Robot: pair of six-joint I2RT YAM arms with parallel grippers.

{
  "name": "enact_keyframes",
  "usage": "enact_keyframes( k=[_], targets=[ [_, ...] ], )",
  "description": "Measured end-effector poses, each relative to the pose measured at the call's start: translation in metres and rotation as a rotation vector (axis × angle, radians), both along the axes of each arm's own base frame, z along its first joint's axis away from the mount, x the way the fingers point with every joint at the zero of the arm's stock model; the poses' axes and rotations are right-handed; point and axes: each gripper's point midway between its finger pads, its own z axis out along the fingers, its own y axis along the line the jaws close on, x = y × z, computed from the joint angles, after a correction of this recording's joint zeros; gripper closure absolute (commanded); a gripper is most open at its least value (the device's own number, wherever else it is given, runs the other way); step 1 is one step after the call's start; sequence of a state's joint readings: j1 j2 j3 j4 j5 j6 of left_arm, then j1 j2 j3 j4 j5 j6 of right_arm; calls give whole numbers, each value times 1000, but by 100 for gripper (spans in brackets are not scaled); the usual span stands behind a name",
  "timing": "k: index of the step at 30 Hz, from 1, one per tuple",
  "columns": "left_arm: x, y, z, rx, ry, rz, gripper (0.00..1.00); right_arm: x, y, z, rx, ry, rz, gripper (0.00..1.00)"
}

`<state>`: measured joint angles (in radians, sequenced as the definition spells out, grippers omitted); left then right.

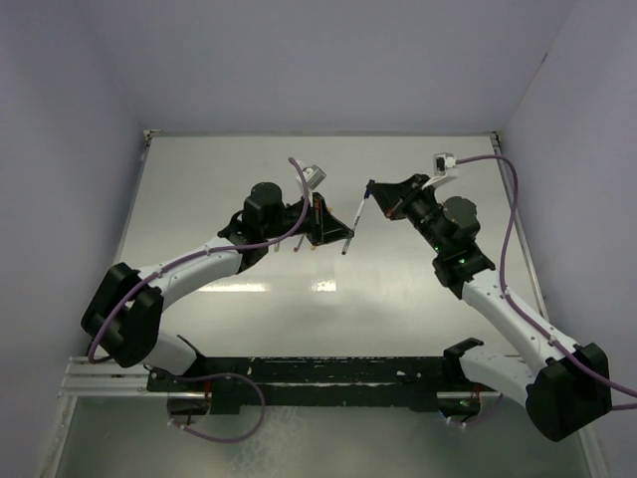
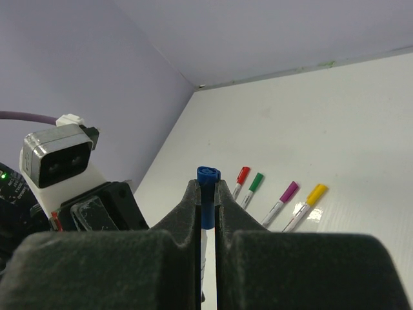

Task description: Insert the pens into the pen caps

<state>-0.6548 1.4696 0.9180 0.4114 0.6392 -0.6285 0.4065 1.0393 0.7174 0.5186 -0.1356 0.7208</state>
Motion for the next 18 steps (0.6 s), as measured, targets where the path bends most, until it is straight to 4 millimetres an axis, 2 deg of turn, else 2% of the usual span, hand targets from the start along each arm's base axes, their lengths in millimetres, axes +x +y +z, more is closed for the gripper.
enact_keyframes(
  k=[18],
  targets=[
    [6,0,3,-9,-8,30,100,-9,10,-14,27,46,61,100]
  ],
)
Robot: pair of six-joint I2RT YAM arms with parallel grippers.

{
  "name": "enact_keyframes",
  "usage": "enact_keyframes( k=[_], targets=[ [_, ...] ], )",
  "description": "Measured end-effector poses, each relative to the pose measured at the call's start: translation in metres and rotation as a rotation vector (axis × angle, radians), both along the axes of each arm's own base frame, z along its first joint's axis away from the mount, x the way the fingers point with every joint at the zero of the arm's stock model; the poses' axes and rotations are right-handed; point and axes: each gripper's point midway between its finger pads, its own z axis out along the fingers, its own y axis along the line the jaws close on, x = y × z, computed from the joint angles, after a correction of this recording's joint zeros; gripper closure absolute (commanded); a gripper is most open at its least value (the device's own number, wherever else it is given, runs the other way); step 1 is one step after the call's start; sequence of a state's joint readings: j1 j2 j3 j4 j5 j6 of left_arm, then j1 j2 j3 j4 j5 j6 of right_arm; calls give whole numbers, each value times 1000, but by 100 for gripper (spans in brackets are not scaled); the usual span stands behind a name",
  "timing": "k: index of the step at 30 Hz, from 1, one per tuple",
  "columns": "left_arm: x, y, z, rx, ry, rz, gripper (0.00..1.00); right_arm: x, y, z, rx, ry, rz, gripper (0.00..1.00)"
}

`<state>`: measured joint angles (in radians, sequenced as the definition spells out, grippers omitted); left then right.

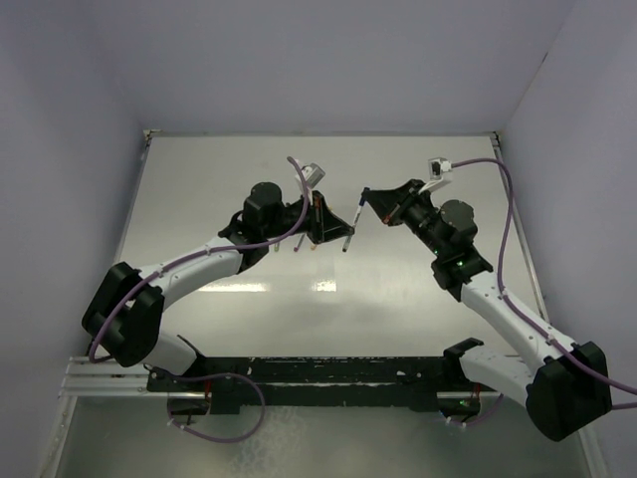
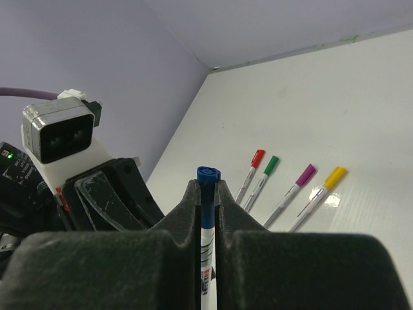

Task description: Insert the pens into the pen caps

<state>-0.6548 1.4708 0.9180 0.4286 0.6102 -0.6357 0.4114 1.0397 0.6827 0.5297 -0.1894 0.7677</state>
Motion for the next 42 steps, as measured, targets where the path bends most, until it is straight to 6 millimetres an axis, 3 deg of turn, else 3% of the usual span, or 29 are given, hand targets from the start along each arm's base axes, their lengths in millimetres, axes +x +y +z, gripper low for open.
enact_keyframes(
  k=[5,15,23,32,38,42],
  targets=[
    [6,-3,-2,-14,-4,11,100,-3,7,-6,5,25,40,100],
    [14,-6,-27,20,86,48,100,3,8,-38,-56,125,39,100],
    [21,-9,-24,27,102,65,100,9,9,-38,-114,135,39,100],
    [29,-4,-45,104,172,104,100,16,26,-61,-210,190,37,100],
    [32,1,-47,122,178,115,100,19,28,-62,-241,191,20,100],
    [32,1,-48,128,173,113,100,20,26,-60,-259,190,-4,81]
  ],
)
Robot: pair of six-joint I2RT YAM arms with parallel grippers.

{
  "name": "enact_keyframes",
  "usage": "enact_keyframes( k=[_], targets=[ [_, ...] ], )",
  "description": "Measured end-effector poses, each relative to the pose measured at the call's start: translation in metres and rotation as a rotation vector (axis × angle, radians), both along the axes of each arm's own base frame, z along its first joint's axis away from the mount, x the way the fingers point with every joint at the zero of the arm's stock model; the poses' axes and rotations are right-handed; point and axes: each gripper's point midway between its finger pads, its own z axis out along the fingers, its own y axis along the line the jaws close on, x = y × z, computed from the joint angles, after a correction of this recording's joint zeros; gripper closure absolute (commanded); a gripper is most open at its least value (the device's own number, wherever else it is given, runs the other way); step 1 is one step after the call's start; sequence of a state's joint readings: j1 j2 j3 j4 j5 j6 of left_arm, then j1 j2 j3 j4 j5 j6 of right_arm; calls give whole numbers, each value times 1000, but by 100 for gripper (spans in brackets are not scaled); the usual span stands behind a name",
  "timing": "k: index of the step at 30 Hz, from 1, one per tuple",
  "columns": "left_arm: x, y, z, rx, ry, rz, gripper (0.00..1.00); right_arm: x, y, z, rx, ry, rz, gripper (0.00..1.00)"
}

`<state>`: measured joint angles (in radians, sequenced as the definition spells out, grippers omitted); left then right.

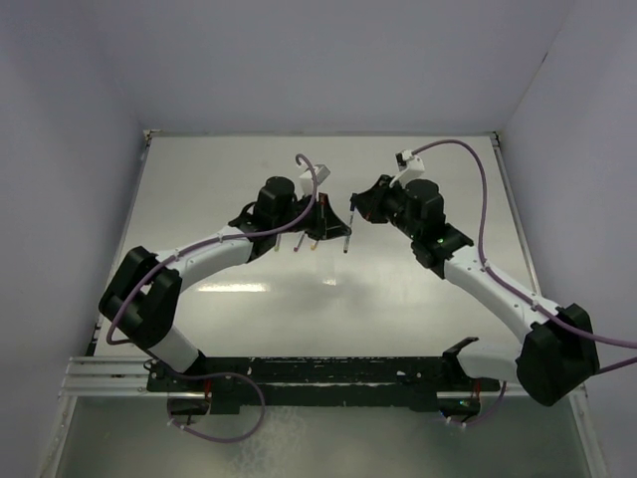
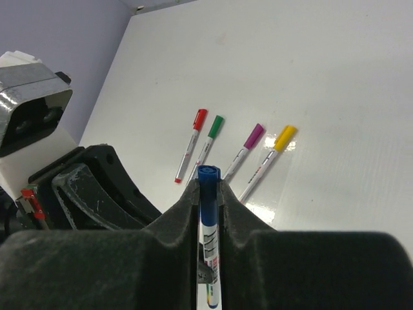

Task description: Insert the pens into the pen caps

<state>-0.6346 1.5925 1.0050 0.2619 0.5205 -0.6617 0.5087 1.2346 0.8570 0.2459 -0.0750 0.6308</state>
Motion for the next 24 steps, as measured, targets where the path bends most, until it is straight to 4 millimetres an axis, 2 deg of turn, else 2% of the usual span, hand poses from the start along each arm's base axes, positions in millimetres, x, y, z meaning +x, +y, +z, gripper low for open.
enact_keyframes(
  k=[2,5,7,10,13,15,17,19,24],
  targets=[
    [1,1,0,5,-10,-2,100,0,0,4,-17,-3,-3,74],
    [18,11,-1,26,-57,49,100,-8,3,11,-61,5,21,65],
    [25,22,-11,68,-59,75,100,-11,2,27,-78,-25,18,63],
    [29,32,-38,156,-30,91,100,-11,-9,66,-78,-116,-29,62],
    [27,38,-84,275,51,71,100,-15,-27,108,-68,-217,-96,61],
    [26,39,-110,343,106,55,100,-19,-38,126,-64,-265,-130,61],
    [27,38,-129,405,145,43,100,-23,-46,135,-68,-289,-152,60],
    [32,36,-140,450,159,41,100,-25,-52,135,-86,-290,-170,61],
    [51,21,-144,496,143,50,100,-25,-58,121,-129,-252,-191,61]
  ],
)
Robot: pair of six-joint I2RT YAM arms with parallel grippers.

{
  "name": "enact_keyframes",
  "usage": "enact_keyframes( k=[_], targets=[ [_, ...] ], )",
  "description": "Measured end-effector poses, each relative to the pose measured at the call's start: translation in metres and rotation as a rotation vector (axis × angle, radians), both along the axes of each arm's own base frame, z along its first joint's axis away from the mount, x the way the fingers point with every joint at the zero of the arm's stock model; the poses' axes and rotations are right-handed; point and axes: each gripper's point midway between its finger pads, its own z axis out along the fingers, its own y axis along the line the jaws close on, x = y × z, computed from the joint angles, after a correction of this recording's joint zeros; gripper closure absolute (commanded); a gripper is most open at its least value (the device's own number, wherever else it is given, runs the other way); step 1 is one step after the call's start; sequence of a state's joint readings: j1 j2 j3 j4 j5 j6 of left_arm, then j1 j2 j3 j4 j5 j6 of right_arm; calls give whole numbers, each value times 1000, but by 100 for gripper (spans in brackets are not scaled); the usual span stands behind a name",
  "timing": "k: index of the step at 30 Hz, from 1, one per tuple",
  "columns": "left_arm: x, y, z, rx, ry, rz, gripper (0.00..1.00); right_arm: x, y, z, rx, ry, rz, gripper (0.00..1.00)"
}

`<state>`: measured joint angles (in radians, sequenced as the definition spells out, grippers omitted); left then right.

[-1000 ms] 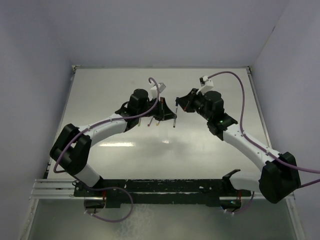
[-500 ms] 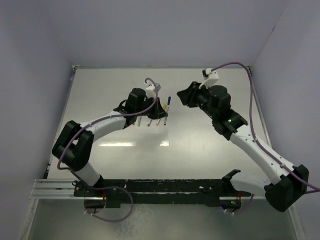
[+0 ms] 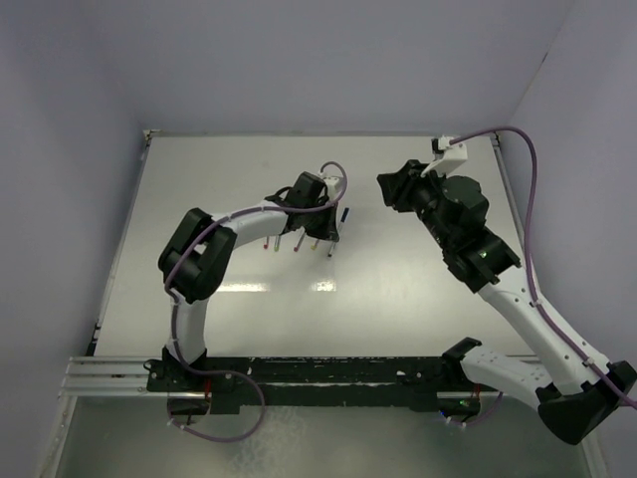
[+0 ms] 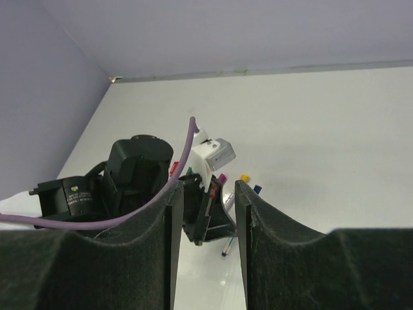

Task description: Insert the pens into the pen caps

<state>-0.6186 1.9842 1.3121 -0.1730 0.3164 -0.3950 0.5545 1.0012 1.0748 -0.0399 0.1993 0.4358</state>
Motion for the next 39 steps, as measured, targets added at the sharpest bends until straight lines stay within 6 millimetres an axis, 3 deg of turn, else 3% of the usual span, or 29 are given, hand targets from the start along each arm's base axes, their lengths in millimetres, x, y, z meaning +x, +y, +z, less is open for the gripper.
enact_keyframes(
  k=[5,11,16,21,31,35,39],
  targets=[
    [20,-8,-5,32,-13,18,100,-1,-6,-13,-24,37,-25,61],
    [27,-5,-17,82,7,45,98,-5,-9,-23,-40,61,-28,61],
    [30,-5,-21,92,13,59,89,-6,-9,-25,-44,67,-28,61],
    [32,-5,-21,91,14,70,67,-6,-9,-27,-46,70,-27,60],
    [34,-8,-17,79,1,67,64,-5,-13,-36,-61,86,-47,60],
    [34,-5,-6,83,-16,68,64,-3,-18,-35,-66,82,-74,60],
    [37,-4,34,54,-89,65,63,-2,-27,-33,-69,72,-124,60]
  ],
)
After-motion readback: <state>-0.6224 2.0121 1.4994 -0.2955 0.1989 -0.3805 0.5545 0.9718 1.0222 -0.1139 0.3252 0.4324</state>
